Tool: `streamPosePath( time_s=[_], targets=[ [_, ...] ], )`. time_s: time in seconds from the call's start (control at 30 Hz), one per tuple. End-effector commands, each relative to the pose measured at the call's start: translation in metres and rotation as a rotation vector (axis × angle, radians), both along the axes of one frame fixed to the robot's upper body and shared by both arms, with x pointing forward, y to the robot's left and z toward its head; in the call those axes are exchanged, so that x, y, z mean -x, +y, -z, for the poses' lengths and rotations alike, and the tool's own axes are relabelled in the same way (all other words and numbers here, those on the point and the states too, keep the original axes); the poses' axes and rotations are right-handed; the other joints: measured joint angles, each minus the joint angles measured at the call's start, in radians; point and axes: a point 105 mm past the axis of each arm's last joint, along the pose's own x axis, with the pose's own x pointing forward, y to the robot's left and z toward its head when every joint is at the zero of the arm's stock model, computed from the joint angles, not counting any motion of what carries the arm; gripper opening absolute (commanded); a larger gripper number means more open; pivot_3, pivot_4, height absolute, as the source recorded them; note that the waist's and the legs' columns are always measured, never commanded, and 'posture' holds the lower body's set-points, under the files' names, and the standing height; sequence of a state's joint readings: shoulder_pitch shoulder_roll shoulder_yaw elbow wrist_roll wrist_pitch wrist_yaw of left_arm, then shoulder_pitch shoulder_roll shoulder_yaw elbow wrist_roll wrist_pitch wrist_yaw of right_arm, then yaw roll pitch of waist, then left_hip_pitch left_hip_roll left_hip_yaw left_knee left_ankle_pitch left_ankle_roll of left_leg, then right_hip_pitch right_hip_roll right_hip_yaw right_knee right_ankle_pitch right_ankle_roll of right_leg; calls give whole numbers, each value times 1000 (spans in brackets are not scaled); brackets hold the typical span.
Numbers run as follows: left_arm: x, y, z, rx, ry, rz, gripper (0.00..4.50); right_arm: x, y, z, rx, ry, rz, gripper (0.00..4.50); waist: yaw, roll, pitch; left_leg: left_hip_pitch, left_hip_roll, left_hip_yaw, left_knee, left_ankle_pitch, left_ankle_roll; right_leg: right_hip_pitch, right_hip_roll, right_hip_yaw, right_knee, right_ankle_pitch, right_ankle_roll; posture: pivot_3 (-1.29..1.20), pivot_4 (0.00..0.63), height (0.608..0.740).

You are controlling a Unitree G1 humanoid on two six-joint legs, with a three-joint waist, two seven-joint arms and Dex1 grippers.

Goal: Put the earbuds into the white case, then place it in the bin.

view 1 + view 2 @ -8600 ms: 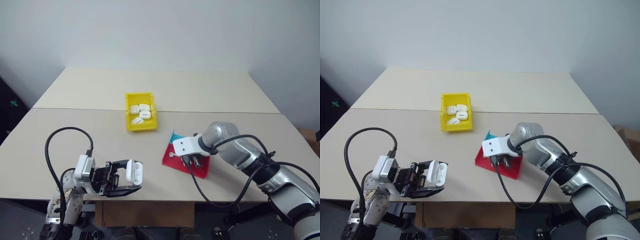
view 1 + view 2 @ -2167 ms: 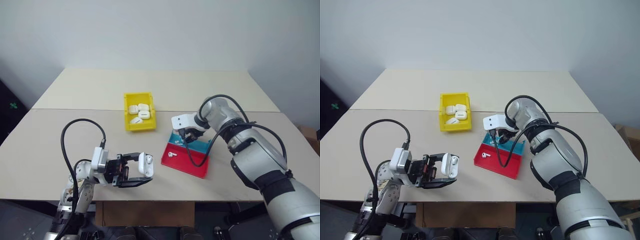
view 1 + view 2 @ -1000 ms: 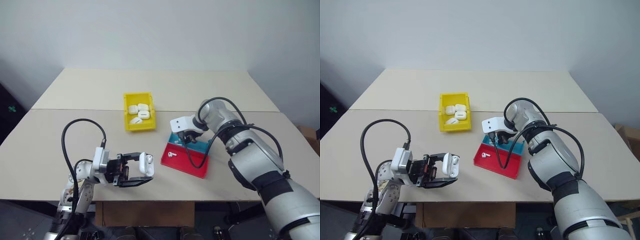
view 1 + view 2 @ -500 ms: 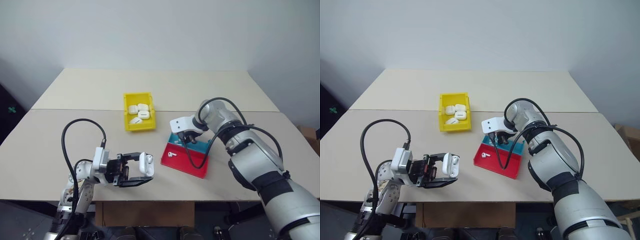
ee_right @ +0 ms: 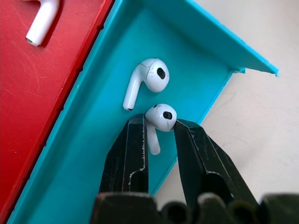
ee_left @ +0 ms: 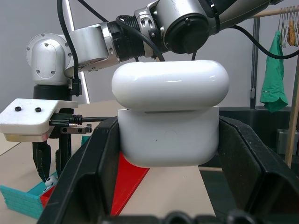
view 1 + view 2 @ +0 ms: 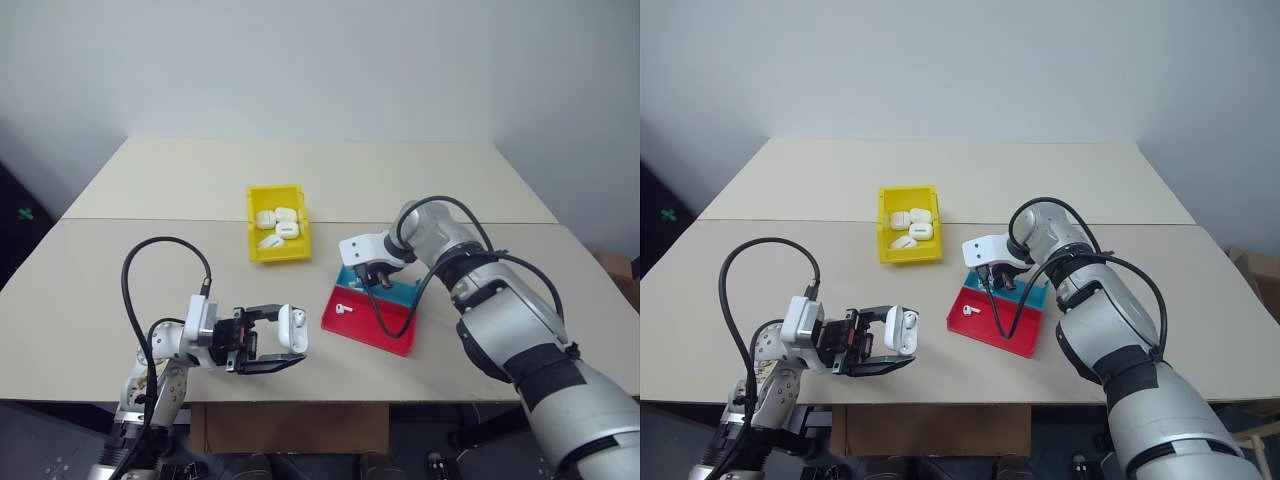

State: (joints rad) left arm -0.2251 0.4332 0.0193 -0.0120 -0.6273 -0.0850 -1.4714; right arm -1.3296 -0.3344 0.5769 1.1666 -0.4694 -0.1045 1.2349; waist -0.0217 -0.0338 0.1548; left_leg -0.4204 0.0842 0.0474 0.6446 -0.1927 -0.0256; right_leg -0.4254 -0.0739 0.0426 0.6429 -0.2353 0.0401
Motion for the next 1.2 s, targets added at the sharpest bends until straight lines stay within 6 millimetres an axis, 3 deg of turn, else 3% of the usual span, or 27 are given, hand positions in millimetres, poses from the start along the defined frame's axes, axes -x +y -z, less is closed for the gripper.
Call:
streamPosePath(
  time_s=[0.03, 0.17, 0.3, 0.4, 0.5, 0.63, 0.77, 0.9, 1.2],
  targets=[
    [-2, -3, -12, 26, -44, 3, 2791, -5, 3, -33, -105, -70, 11, 675, 1, 0, 0, 0, 0, 0, 0, 0, 0, 0, 0, 0, 0, 0, 0, 0, 150, 740],
    [-3, -5, -17, 41, -48, 16, 2791, -2, -4, -78, -337, -125, 60, 675, 7, 2, 1, -1, 0, 0, 0, 0, 0, -1, 0, 0, -1, 0, 0, 0, 150, 740],
    [-6, -6, -20, 40, -46, 22, 2791, 16, -21, -124, -660, -205, 127, 675, 17, 2, 1, -2, 0, -1, 0, 0, 0, 1, -1, -1, -2, -1, 1, 0, 150, 740],
    [-11, -9, -28, 60, -42, 29, 2791, 44, -40, -169, -1041, -254, 239, 675, 17, 2, 1, -1, 0, -1, 0, 0, 0, 0, -1, -1, -1, -1, 1, 0, 150, 740],
    [-13, -14, -36, 90, -41, 57, 2791, 90, -49, -191, -1307, -375, 185, 675, 21, 2, 1, -1, 0, -1, 0, 0, 0, 0, 0, -1, 0, -1, 1, 0, 150, 740],
    [-16, -21, -47, 128, -28, 98, 2791, 150, -45, -189, -1475, -389, 59, 675, 17, 2, 1, -1, 0, -2, 0, 0, 0, 1, 0, -1, -1, -1, 2, 0, 150, 740],
    [-22, -31, -54, 150, -18, 141, 2791, 188, -45, -172, -1596, -364, -16, 675, 15, 2, 1, 1, -1, -3, 0, 0, 0, 4, 0, -1, 0, -1, 2, 0, 150, 740],
    [-30, -44, -60, 166, -22, 173, 2791, 199, -39, -154, -1614, -309, -13, 675, 8, 2, 1, 3, -1, -3, 1, 0, 0, 6, -1, 0, -1, -1, 2, 0, 150, 740],
    [-36, -71, -70, 183, -46, 199, 2791, 188, -28, -139, -1673, -209, 36, 675, 3, 2, 1, 3, -2, -4, 0, 0, 0, 5, 0, 1, -2, -1, 2, 0, 150, 740]
  ],
)
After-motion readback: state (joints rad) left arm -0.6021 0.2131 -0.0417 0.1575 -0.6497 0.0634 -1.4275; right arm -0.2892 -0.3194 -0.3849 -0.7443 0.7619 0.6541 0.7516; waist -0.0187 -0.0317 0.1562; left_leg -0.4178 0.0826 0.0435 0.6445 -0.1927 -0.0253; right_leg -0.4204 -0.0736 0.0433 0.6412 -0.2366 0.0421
